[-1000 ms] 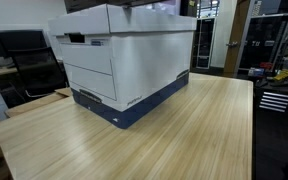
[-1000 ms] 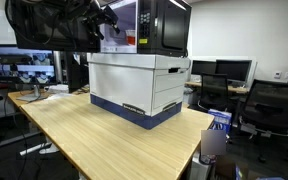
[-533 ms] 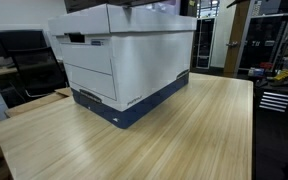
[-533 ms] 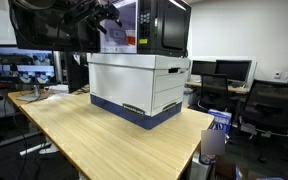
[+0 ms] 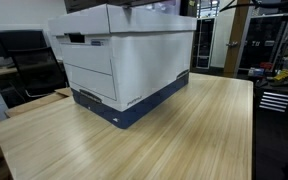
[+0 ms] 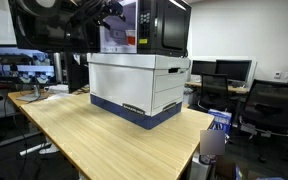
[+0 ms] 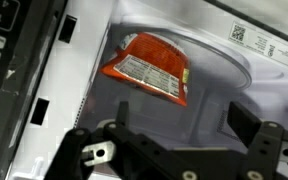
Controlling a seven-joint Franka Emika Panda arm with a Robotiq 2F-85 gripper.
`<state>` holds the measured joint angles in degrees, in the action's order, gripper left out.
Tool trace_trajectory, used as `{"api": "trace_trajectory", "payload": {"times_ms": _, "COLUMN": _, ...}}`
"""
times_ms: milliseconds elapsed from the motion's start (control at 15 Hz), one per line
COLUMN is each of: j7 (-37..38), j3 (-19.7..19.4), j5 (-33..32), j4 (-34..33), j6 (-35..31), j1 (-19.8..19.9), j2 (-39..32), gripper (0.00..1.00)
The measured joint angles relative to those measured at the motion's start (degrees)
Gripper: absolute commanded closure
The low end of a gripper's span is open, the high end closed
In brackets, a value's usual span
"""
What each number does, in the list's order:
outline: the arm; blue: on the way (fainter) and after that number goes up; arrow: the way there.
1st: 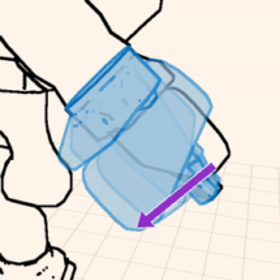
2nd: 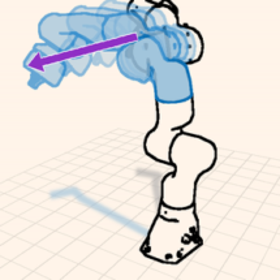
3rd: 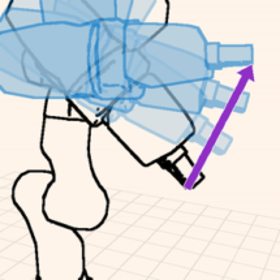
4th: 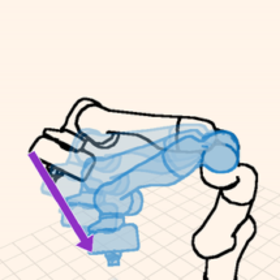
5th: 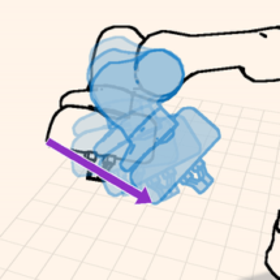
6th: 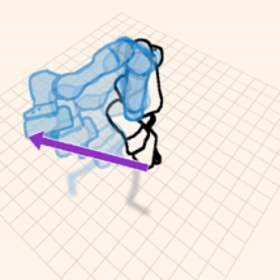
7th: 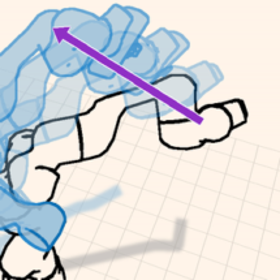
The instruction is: Remove the bowl from the microwave
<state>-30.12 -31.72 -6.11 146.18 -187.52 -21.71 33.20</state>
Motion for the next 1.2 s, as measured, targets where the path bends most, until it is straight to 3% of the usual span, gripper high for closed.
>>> {"api": "trace_trajectory", "payload": {"times_ms": 467, "j7": -4.0, "j3": -13.2, "j5": -6.3, "j4": 0.2, "j6": -10.8, "j1": -12.6, "j2": -0.3, "gripper": 0.00}}
{"api": "trace_trajectory", "payload": {"times_ms": 933, "j7": -10.3, "j3": -24.6, "j5": -15.1, "j4": -4.8, "j6": -10.7, "j1": -23.5, "j2": 3.7, "gripper": 0.00}}
{"api": "trace_trajectory", "payload": {"times_ms": 1200, "j7": -11.2, "j3": -29.9, "j5": -21.4, "j4": -5.0, "j6": -10.6, "j1": -26.6, "j2": 4.0, "gripper": 0.00}}
